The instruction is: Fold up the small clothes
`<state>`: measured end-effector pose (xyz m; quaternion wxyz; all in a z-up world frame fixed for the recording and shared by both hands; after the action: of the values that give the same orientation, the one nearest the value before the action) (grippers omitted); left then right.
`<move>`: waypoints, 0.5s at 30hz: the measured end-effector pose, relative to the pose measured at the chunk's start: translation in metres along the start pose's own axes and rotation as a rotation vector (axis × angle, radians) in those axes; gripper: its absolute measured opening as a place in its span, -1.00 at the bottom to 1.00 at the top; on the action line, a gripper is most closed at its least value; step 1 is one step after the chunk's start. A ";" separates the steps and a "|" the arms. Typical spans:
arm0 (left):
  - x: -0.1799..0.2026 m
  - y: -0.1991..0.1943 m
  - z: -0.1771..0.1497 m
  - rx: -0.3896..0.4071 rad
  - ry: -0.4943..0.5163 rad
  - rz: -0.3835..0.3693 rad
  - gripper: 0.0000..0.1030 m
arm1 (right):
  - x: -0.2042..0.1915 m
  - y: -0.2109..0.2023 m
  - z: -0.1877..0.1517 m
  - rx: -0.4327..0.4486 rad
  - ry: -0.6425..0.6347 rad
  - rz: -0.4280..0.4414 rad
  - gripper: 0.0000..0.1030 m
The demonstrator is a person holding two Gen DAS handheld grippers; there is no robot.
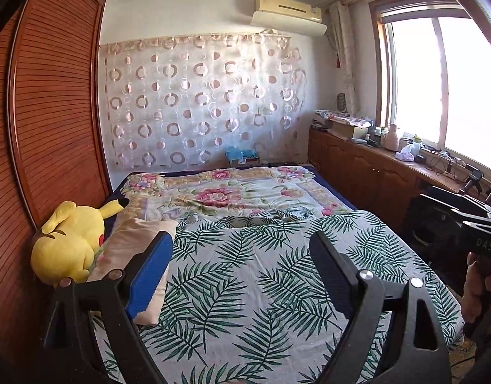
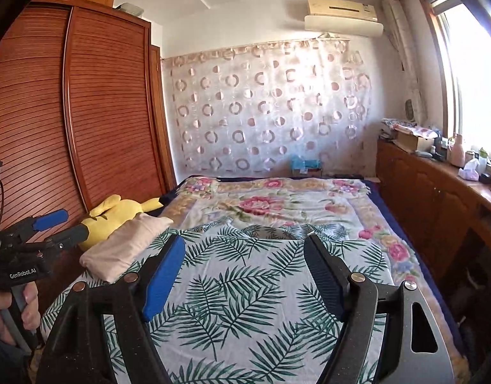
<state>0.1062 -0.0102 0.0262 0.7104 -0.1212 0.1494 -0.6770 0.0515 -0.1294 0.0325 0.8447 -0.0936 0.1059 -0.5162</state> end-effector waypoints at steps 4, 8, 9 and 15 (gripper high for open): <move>-0.001 0.002 -0.003 -0.008 -0.008 0.001 0.70 | -0.007 -0.001 -0.005 0.000 0.005 -0.003 0.52; -0.001 0.003 -0.005 -0.012 -0.009 0.006 0.70 | -0.007 -0.004 -0.010 -0.005 0.010 -0.003 0.52; -0.002 0.003 -0.005 -0.013 -0.011 0.007 0.70 | -0.007 -0.005 -0.010 -0.006 0.010 -0.005 0.52; -0.003 0.005 -0.007 -0.016 -0.010 0.009 0.70 | 0.004 -0.006 -0.006 -0.012 0.015 0.000 0.52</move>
<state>0.1075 -0.0068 0.0178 0.7133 -0.1297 0.1517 -0.6719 0.0461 -0.1358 0.0283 0.8434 -0.0947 0.1155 -0.5162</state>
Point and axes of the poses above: each gripper's, at about its wrist camera, not at the fingertips, and y roughly the way its jaws point, x to its right, z to its top, the point moved 5 cm from there along y, roughly the way its jaws point, and after that the axes turned 9 degrees about z, right-handed, at the moved point
